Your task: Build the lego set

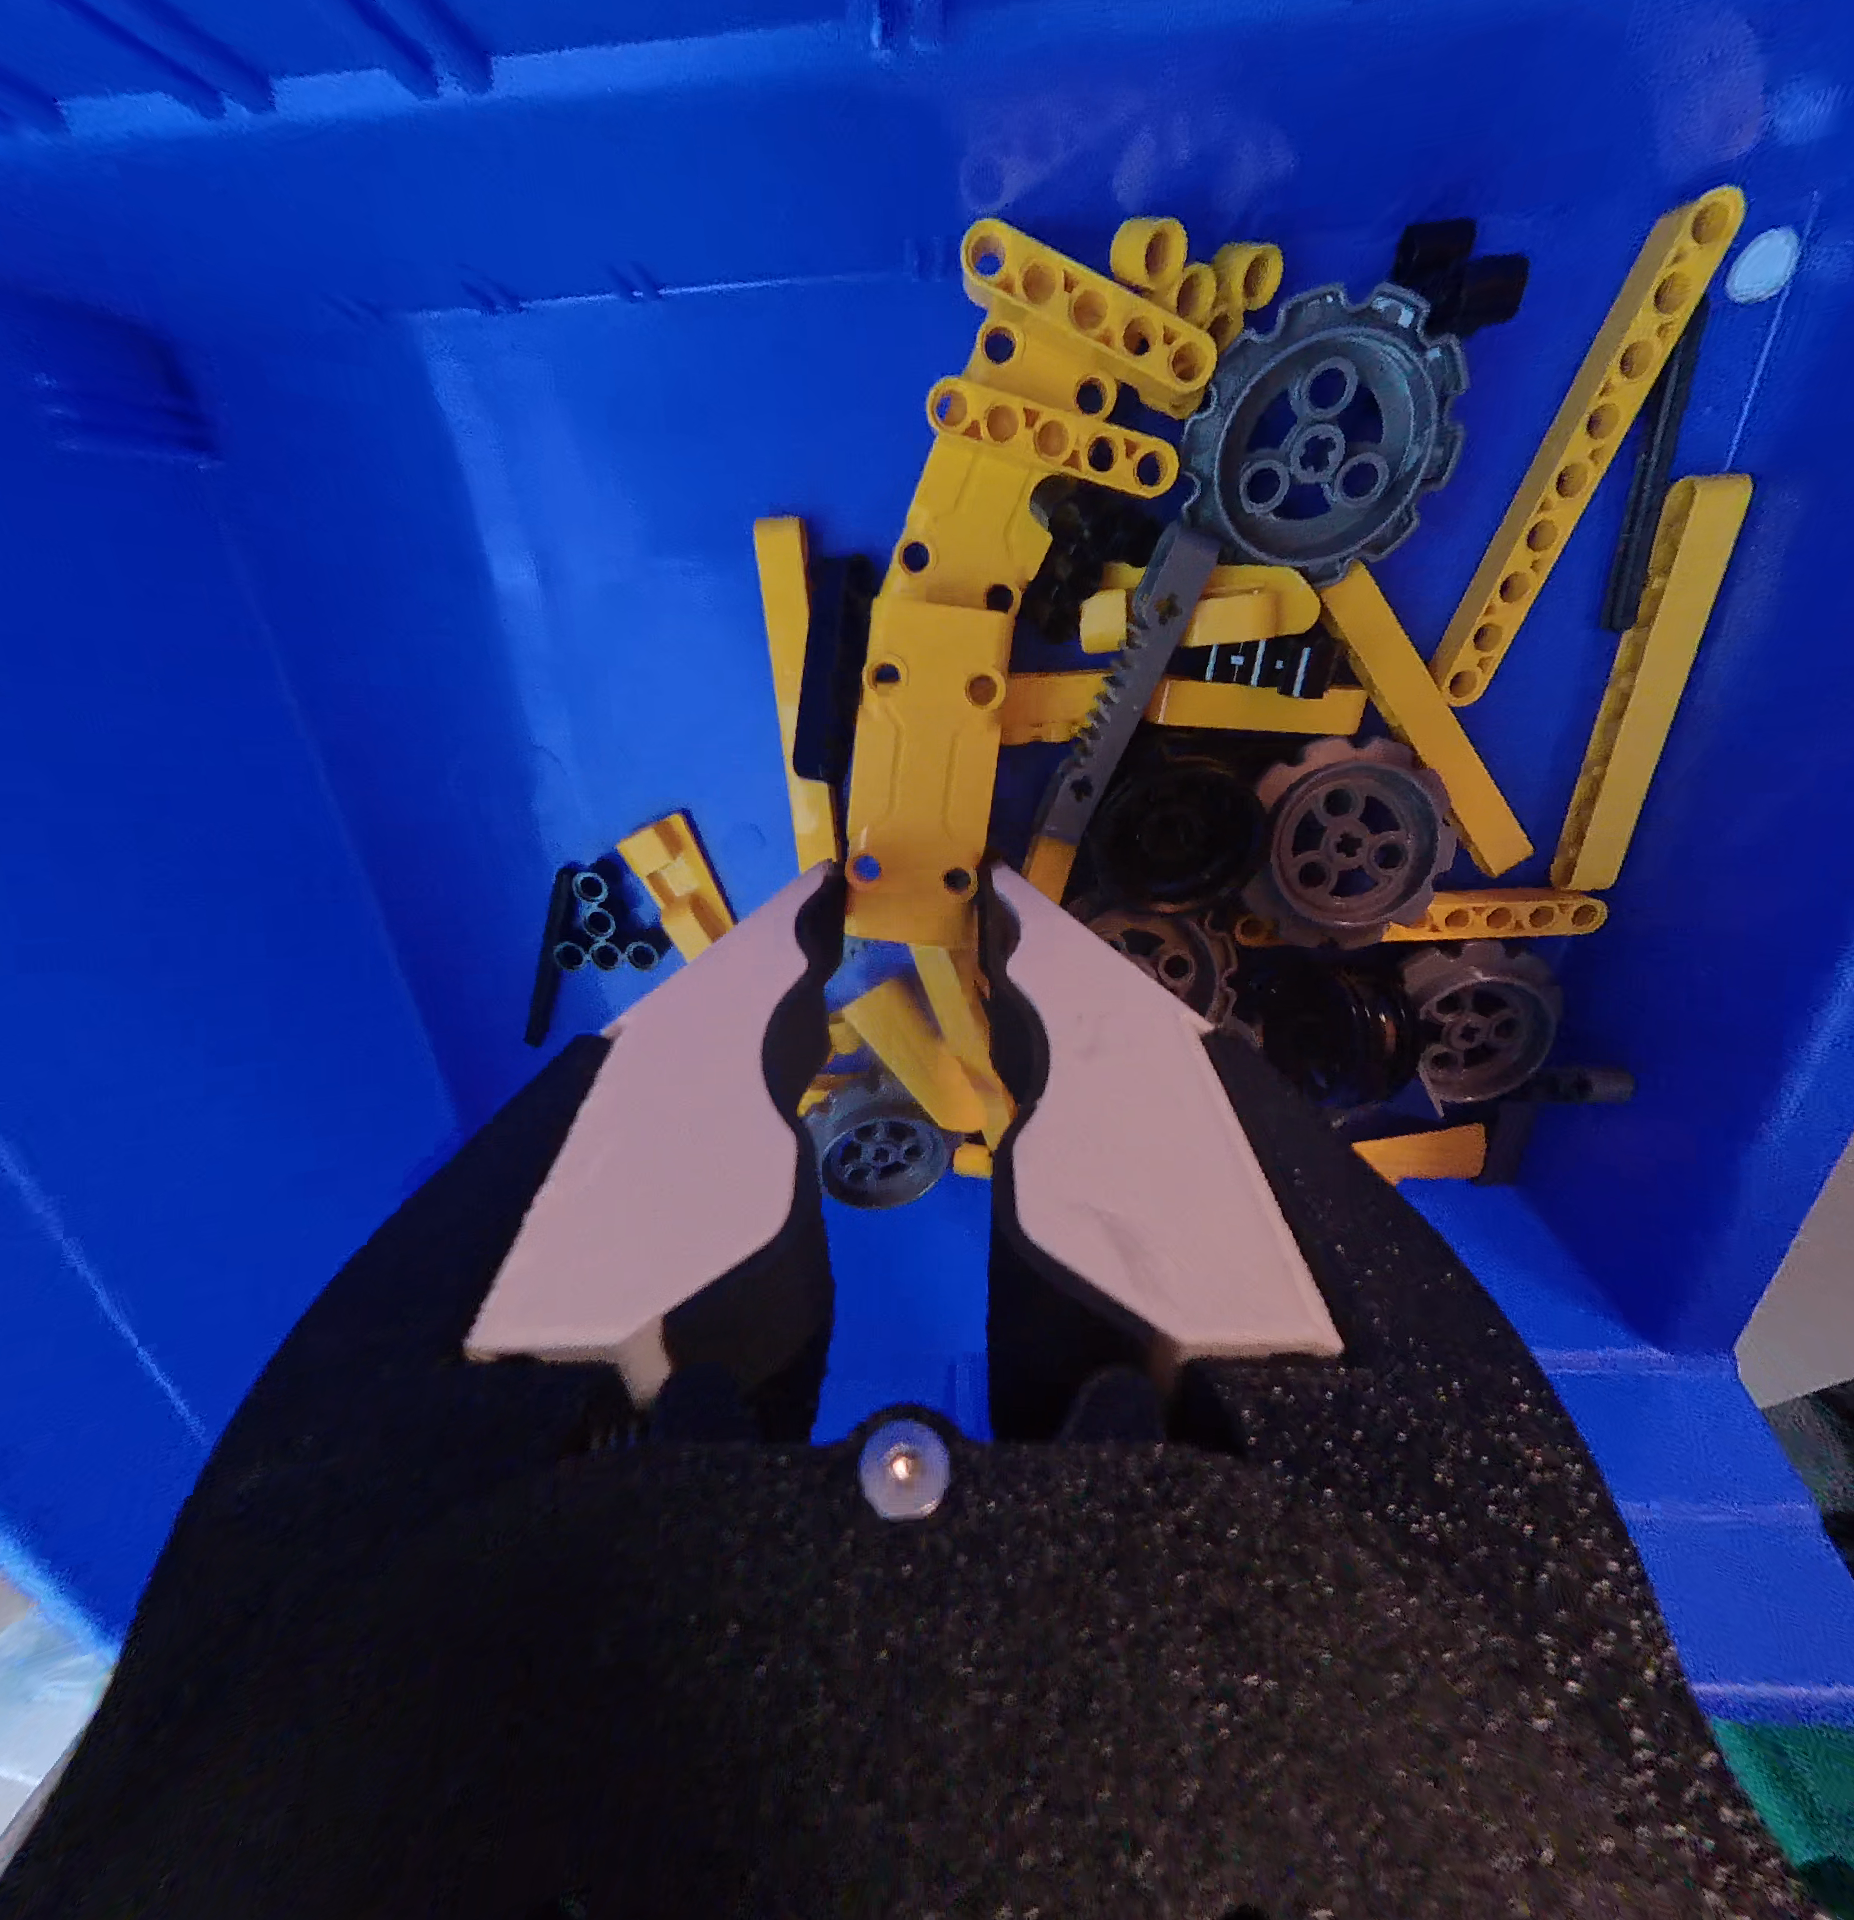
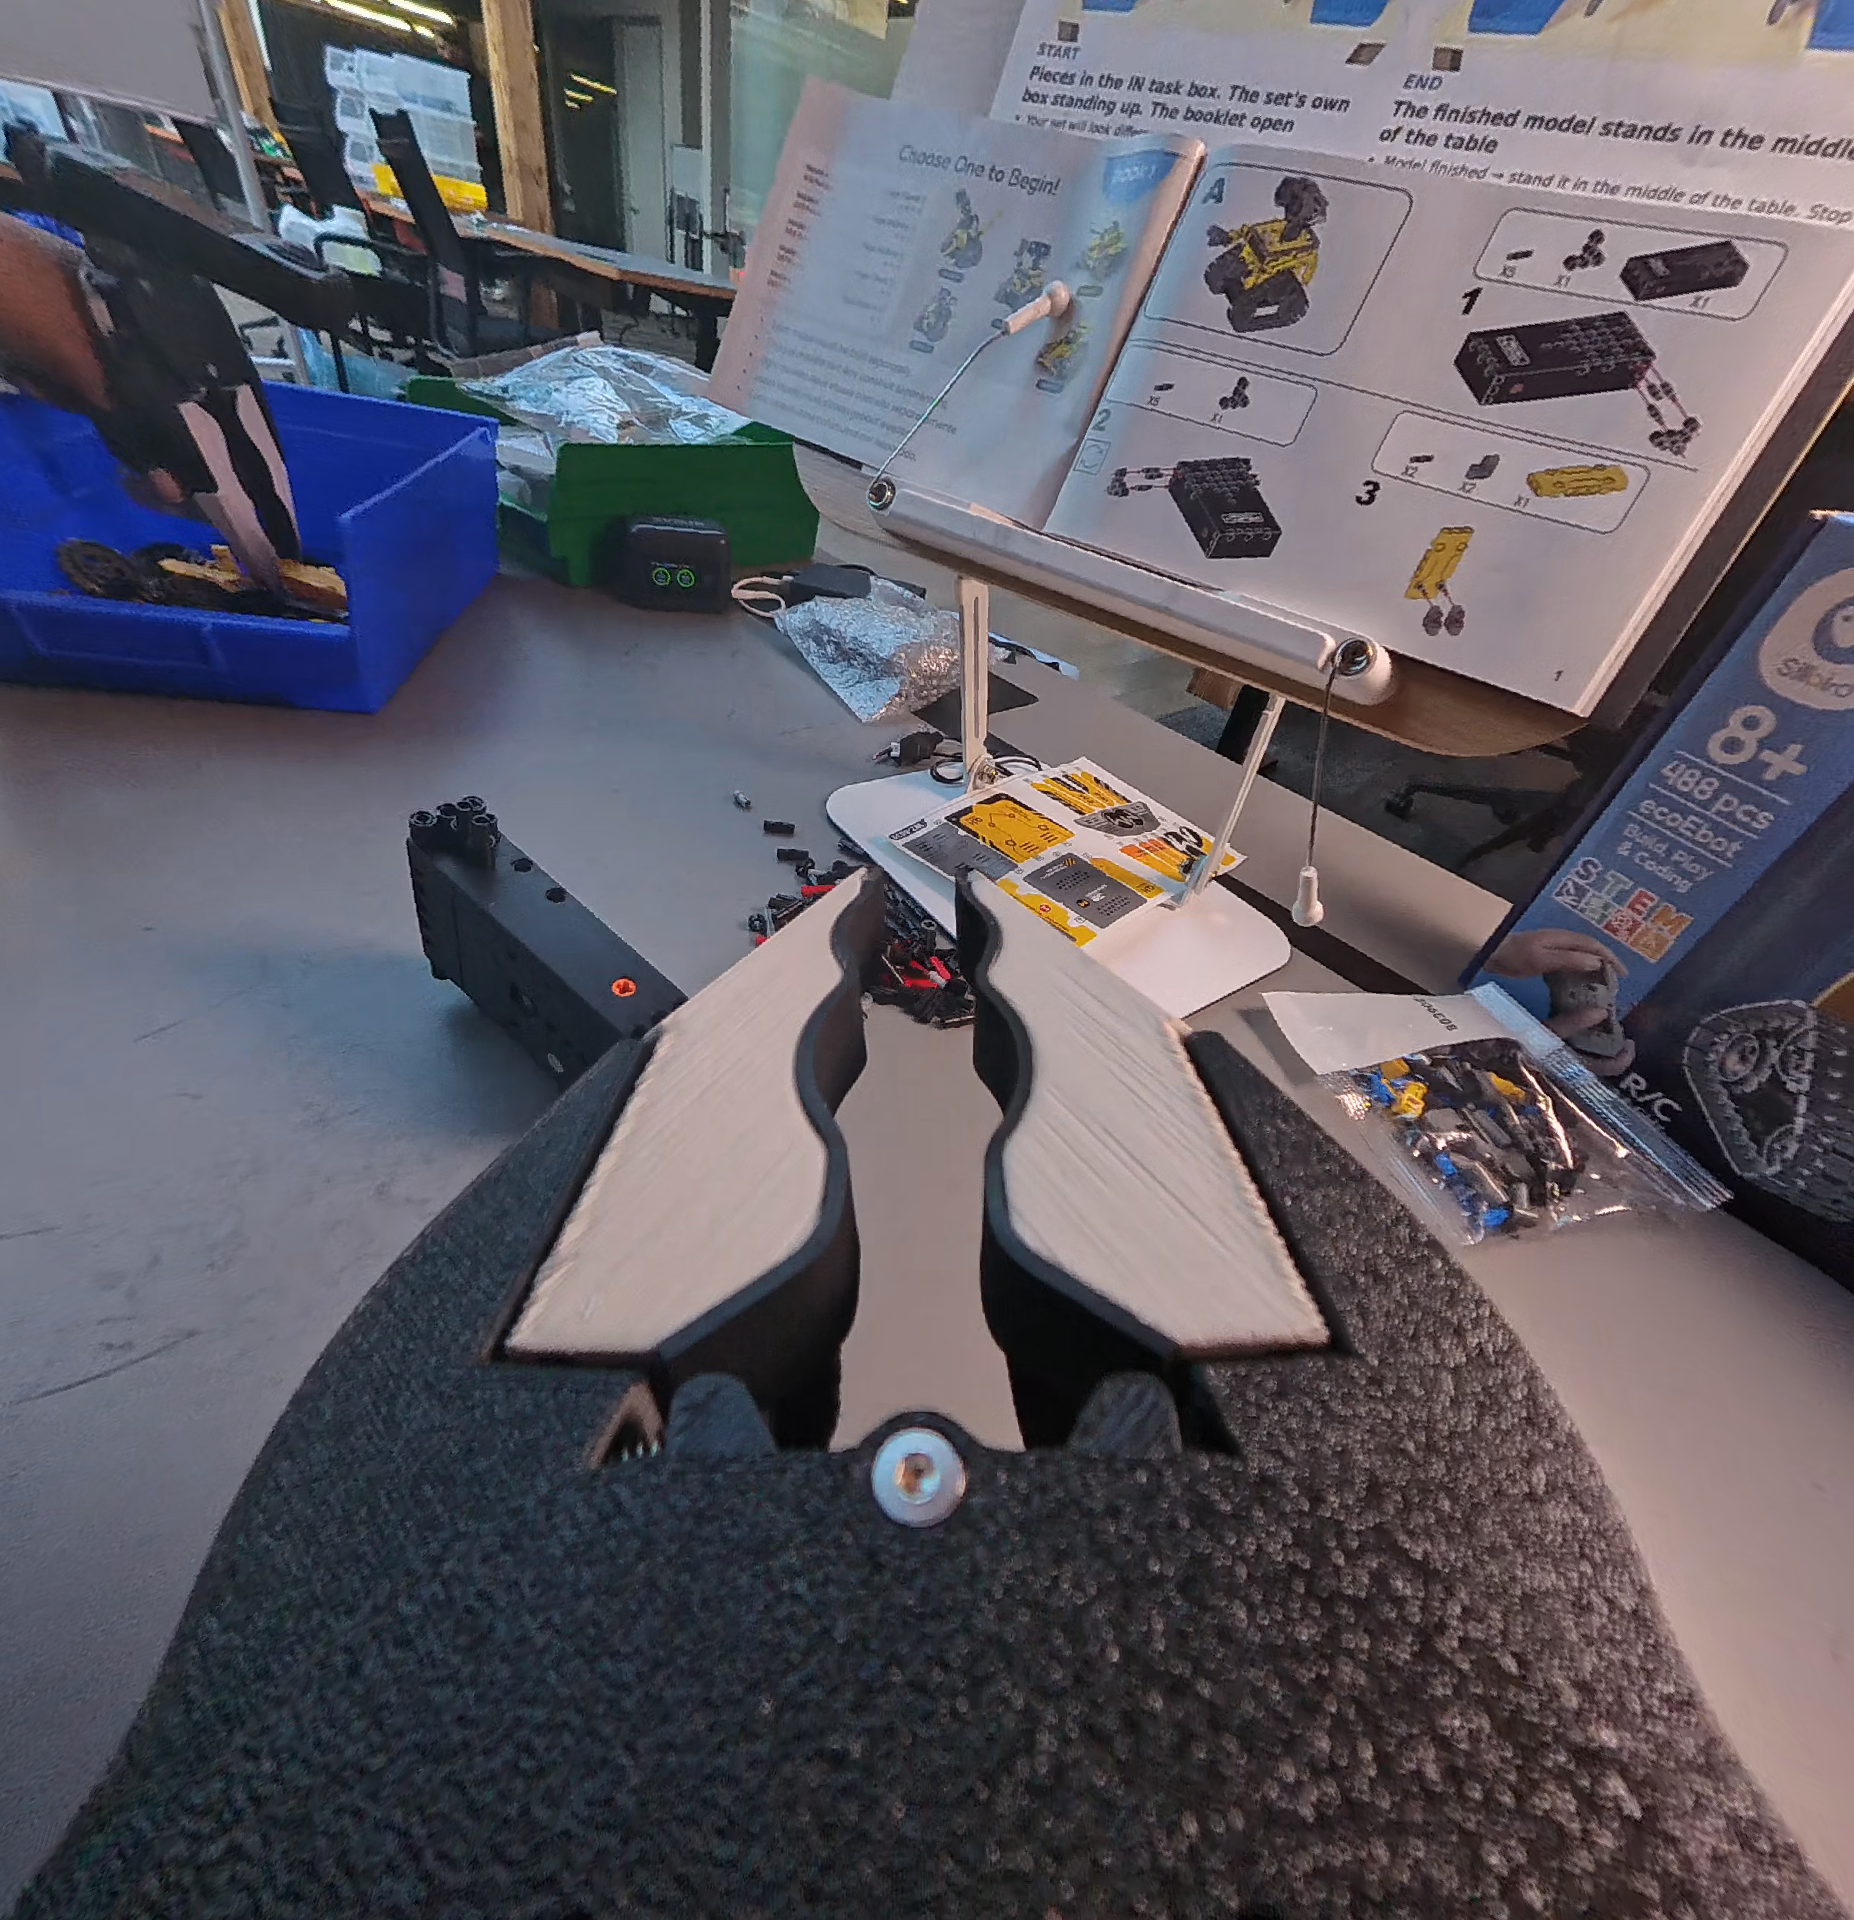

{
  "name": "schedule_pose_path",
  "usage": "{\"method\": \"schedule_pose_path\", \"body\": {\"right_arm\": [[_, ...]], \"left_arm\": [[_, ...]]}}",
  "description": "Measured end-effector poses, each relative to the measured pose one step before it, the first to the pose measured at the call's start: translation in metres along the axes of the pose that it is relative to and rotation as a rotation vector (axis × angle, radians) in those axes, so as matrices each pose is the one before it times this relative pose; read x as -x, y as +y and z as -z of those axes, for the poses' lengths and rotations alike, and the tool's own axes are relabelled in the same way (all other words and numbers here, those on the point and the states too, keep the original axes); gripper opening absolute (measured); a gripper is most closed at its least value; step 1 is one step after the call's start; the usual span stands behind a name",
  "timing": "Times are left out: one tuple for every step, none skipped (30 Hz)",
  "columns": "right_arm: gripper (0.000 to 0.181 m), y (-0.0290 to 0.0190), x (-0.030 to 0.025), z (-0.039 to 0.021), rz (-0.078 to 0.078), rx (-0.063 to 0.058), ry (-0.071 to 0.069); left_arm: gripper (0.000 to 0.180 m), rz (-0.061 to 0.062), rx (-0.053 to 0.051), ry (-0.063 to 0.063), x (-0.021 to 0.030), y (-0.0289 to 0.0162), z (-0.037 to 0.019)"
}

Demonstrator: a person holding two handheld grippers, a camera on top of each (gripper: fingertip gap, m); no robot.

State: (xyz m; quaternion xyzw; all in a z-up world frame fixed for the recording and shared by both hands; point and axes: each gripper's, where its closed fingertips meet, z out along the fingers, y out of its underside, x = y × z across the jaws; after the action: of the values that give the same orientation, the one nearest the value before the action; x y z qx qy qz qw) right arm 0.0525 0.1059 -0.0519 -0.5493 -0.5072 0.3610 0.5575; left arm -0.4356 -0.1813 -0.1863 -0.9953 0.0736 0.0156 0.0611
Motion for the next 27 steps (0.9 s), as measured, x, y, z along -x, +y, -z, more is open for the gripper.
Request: {"method": "schedule_pose_path", "body": {"right_arm": [[0.012, -0.00178, 0.00161, 0.00044, 0.0117, -0.0021, -0.0035], [0.012, -0.00202, 0.0017, 0.0003, 0.0148, -0.0024, -0.0036], [0.012, -0.00182, 0.00161, 0.00001, 0.0133, -0.0022, -0.0038], [0.012, -0.00141, 0.00159, -0.00048, 0.0081, -0.0023, -0.0043], [0.012, -0.00117, 0.00162, -0.00082, 0.003, -0.0046, -0.0047], [0.012, -0.00086, 0.00225, -0.00165, 0.0007, -0.0054, -0.0077], [0.012, -0.00086, 0.00298, -0.00232, 0.0038, -0.0048, -0.0106], [0.012, -0.0012, 0.00427, -0.00314, 0.0087, -0.0046, -0.0164], [0.012, -0.00253, 0.00693, -0.00398, 0.0092, -0.0062, -0.03], [0.012, -0.00338, 0.01025, -0.00488, 0.0047, -0.0023, -0.0488], [0.013, -0.00332, 0.01262, -0.00596, 0.0015, 0.0064, -0.0622], [0.016, -0.00339, 0.01402, -0.0069, 0.0042, 0.0118, -0.0703], [0.021, -0.00369, 0.01369, -0.00756, 0.0097, 0.0135, -0.067], [0.027, -0.00332, 0.01138, -0.00802, 0.0156, 0.0176, -0.0525], [0.034, -0.00285, 0.00995, -0.00824, 0.015, 0.022, -0.0457], [0.041, -0.00301, 0.00868, -0.00762, 0.0081, 0.0197, -0.0409], [0.045, -0.00408, 0.00659, -0.00678, 0.0033, 0.0099, -0.0275], [0.046, -0.00427, 0.00491, -0.00552, 0.0081, 0.0002, -0.0157], [0.047, -0.00354, 0.00361, -0.00419, 0.0119, -0.0006, -0.0054], [0.047, -0.00188, 0.00289, -0.00302, 0.0137, 0.0038, -0.0004], [0.048, 0.00024, 0.00199, -0.00204, 0.014, 0.0102, 0.0042], [0.047, 0.00232, 0.00214, -0.00107, 0.0137, 0.0166, 0.0027], [0.046, 0.00418, 0.00267, -0.00018, 0.013, 0.0217, -0.0021], [0.034, 0.0024, 0.00218, 0.00185, 0.0181, 0.0044, 0.0036], [0.025, -0.00088, 0.0017, 0.00354, 0.0184, -0.0202, 0.0104], [0.025, 0.0014, 0.00125, 0.00361, 0.0079, -0.0044, 0.0063], [0.024, 0.00059, 0.00191, 0.00396, -0.0038, -0.0114, -0.0042]], "left_arm": [[0.025, 0.0012, -0.016, -0.0089, 0.00004, -0.00104, 0.00655], [0.025, 0.0053, -0.0272, -0.0057, -0.00042, -0.00213, 0.00883], [0.025, 0.0038, -0.0375, -0.0096, -0.00067, -0.00359, 0.01053], [0.025, 0.0022, -0.0524, -0.0079, -0.00218, -0.00639, 0.01196], [0.025, 0.0041, -0.072, 0.0105, -0.00637, -0.01058, 0.01255], [0.024, 0.0034, -0.0865, 0.0295, -0.01153, -0.01467, 0.01205], [0.024, -0.0074, -0.0867, 0.0414, -0.01634, -0.01682, 0.00977], [0.024, -0.0247, -0.0764, 0.0468, -0.02024, -0.01729, 0.00602], [0.024, -0.0453, -0.0607, 0.0413, -0.02238, -0.01657, 0.00131], [0.024, -0.0555, -0.0426, 0.0333, -0.0228, -0.01577, -0.00297], [0.025, -0.0581, -0.0338, 0.0309, -0.02298, -0.01594, -0.00654], [0.025, -0.061, -0.0347, 0.0352, -0.02348, -0.01724, -0.00934], [0.025, -0.0618, -0.0322, 0.0325, -0.02218, -0.01744, -0.01196], [0.025, -0.0638, -0.0214, 0.021, -0.01903, -0.01593, -0.0142], [0.025, -0.067, -0.0135, 0.0135, -0.01655, -0.0149, -0.01554], [0.025, -0.0665, -0.0124, 0.0146, -0.01545, -0.01455, -0.01593], [0.025, -0.0592, -0.0131, 0.0162, -0.01397, -0.01418, -0.01581], [0.025, -0.05, -0.0122, 0.0158, -0.01198, -0.01327, -0.01509], [0.025, -0.043, -0.0063, 0.0144, -0.00991, -0.01098, -0.01425], [0.025, -0.0388, -0.0017, 0.012, -0.0079, -0.0089, -0.01289], [0.025, -0.0329, -0.0059, 0.0115, -0.00648, -0.00823, -0.01112], [0.024, -0.0226, -0.0138, 0.0128, -0.00541, -0.00813, -0.00894], [0.024, -0.0141, -0.0111, 0.0129, -0.0042, -0.00665, -0.00691], [0.024, -0.0122, 0.0015, 0.0062, -0.00214, -0.00351, -0.00536], [0.024, -0.0132, 0.0001, 0.0015, -0.00073, -0.00217, -0.00383], [0.025, -0.005, -0.0102, 0.0107, -0.00164, -0.00241, -0.00281], [0.025, 0.0076, -0.0204, 0.0167, -0.00251, -0.0029, -0.00247]]}}
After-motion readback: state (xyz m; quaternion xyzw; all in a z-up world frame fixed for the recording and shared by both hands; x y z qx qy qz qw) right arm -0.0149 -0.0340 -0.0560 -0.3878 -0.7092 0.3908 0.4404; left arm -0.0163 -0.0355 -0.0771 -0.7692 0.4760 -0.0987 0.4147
